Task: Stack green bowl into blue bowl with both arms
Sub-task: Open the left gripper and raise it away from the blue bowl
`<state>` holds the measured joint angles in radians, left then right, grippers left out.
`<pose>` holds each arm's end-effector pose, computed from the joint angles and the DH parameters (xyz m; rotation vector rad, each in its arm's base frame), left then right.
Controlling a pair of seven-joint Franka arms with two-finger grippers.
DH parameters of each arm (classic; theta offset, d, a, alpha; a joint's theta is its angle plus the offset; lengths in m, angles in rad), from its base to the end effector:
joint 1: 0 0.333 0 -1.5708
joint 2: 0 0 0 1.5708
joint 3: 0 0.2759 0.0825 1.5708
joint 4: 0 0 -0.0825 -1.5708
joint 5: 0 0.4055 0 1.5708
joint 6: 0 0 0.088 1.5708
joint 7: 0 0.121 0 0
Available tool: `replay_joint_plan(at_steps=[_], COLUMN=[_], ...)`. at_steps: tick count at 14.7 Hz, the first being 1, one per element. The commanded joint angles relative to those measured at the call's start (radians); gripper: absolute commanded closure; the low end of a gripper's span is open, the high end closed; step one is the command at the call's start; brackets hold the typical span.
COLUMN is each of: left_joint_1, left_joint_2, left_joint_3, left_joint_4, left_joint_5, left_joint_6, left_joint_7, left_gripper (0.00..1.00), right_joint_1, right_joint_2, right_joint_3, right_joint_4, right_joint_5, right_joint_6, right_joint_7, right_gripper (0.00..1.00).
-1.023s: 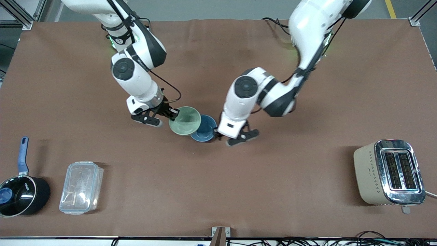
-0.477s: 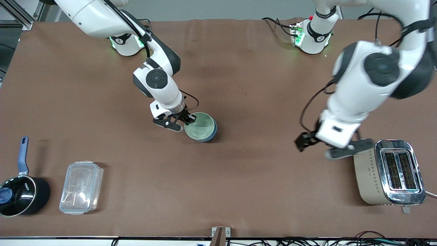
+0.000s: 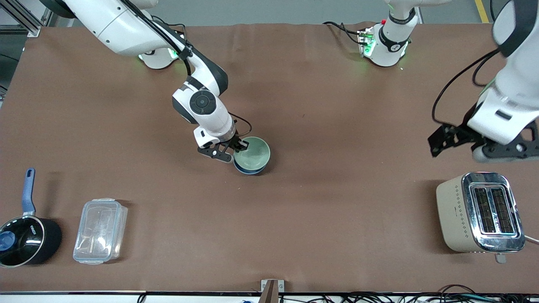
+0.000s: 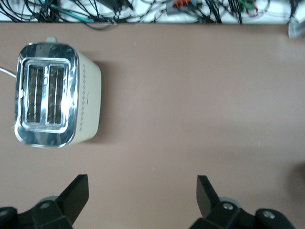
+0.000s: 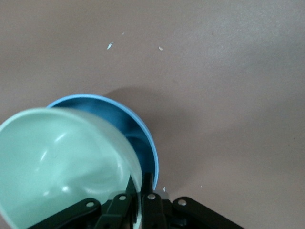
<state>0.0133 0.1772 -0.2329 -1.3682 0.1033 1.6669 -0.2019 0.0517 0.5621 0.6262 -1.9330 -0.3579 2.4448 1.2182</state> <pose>0.6238 -0.1150 0.5763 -3.0992 0.0233 -0.2116 0.4908 0.3905 0.1859 -2.9798 0.5381 0.0205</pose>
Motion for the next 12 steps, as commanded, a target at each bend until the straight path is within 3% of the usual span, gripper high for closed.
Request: replay_joint_plan(at_steps=[1, 2, 3, 4, 5, 6, 9, 12], left_joint_1=[0.057, 0.054, 0.042, 0.001, -0.050, -0.073, -0.082, -0.092], left_joint_2=[-0.083, -0.120, -0.155, -0.180, -0.203, -0.215, -0.243, -0.263], left_joint_3=[-0.002, 0.006, 0.032, 0.081, 0.145, 0.167, 0.167, 0.165], left_joint_4=[-0.044, -0.076, -0.116, -0.147, -0.178, -0.193, -0.218, -0.241], left_joint_5=[-0.076, -0.077, -0.076, -0.077, -0.077, -0.077, -0.094, -0.102], left_joint_6=[-0.065, -0.075, -0.076, -0.076, -0.087, -0.102, -0.141, -0.138], left_joint_7=[0.100, 0.137, 0.165, 0.188, 0.202, 0.202, 0.187, 0.179], left_gripper=[0.00, 0.00, 0.00, 0.00, 0.00, 0.00, 0.00, 0.00], right_joint_1=[-0.019, -0.021, -0.023, -0.024, -0.030, -0.036, -0.046, -0.069], right_joint_2=[0.010, 0.010, 0.009, 0.003, -0.005, -0.025, -0.137, -0.241], right_joint_3=[0.017, 0.017, 0.017, 0.017, 0.018, 0.020, 0.013, -0.017], right_joint_4=[0.008, 0.008, 0.008, 0.009, 0.014, 0.014, 0.019, 0.031], right_joint_5=[-0.026, -0.026, -0.026, -0.026, -0.026, -0.026, -0.026, -0.021], right_joint_6=[-0.006, -0.006, -0.006, -0.006, -0.012, -0.026, -0.136, -0.264], right_joint_7=[0.027, 0.027, 0.021, 0.020, 0.017, 0.017, 0.000, -0.138], right_gripper=[0.69, 0.54, 0.27, 0.10, 0.07, 0.03, 0.00, 0.00])
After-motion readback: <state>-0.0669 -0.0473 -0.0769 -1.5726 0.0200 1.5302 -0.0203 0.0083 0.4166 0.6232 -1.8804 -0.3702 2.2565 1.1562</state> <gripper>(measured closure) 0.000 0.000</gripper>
